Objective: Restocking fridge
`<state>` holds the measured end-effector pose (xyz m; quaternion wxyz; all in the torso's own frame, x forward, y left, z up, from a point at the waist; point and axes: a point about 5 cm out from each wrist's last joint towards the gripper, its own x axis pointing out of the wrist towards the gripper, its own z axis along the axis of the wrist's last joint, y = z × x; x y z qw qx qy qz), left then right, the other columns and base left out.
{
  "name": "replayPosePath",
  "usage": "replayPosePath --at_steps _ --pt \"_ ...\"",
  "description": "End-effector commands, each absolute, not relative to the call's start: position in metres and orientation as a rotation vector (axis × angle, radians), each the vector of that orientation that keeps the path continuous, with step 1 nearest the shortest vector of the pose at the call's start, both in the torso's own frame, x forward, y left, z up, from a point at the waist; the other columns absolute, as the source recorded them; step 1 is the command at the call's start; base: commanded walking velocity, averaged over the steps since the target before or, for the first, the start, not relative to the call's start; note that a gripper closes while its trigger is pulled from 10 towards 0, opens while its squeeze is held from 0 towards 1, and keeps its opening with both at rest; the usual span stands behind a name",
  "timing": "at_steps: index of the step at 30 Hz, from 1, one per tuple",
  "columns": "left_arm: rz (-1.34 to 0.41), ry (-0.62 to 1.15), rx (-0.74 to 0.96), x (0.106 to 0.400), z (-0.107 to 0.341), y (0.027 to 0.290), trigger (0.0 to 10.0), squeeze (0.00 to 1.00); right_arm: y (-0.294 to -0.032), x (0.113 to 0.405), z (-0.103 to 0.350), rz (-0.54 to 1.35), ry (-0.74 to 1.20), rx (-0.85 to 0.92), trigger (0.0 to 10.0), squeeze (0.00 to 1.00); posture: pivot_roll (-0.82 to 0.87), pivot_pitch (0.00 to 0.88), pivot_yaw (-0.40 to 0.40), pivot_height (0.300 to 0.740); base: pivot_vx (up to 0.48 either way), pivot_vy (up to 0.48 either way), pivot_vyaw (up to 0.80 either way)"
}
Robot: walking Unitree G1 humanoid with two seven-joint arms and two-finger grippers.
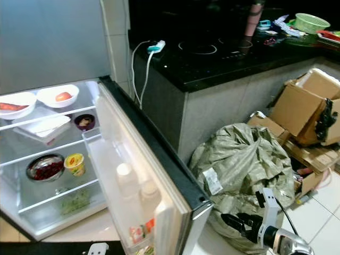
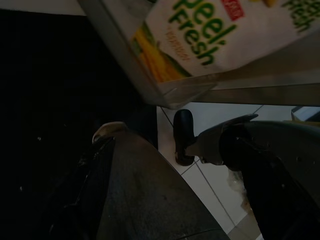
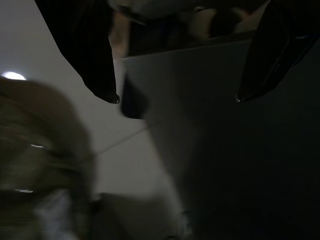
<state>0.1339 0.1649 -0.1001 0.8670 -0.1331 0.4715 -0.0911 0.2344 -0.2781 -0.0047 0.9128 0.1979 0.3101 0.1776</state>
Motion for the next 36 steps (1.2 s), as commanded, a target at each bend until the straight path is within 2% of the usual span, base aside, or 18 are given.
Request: replayPosePath --at_steps 1,11,23,36 --pt "-0.194 1.054 -0.288 0.117 -0.106 0.16 10.0 0.0 -0.276 0.233 -0.007 0.346 0.633 0.411 10.0 0.0 -0.06 0.0 -0.077 0.74 0.0 0.0 0.0" --pt "-0.2 1.062 -0.279 0.117 -0.107 0.161 10.0 0.0 -0.239 0.236 -0.016 0.497 0.622 0.431 10.0 0.0 -0.06 0.0 -0.073 0.74 0.0 0.0 0.54" --pt "-0.199 1.072 -0.281 0.114 -0.108 0.16 10.0 0.0 -0.24 0.241 -0.011 0.534 0.607 0.419 10.0 0.0 -0.06 0.0 -0.074 0.74 0.0 0.0 0.65" --pt "-0.205 1.074 -0.283 0.114 -0.108 0.158 10.0 0.0 -0.232 0.245 -0.003 0.665 0.586 0.434 10.0 0.0 -0.07 0.0 -0.076 0.74 0.0 0.0 0.65"
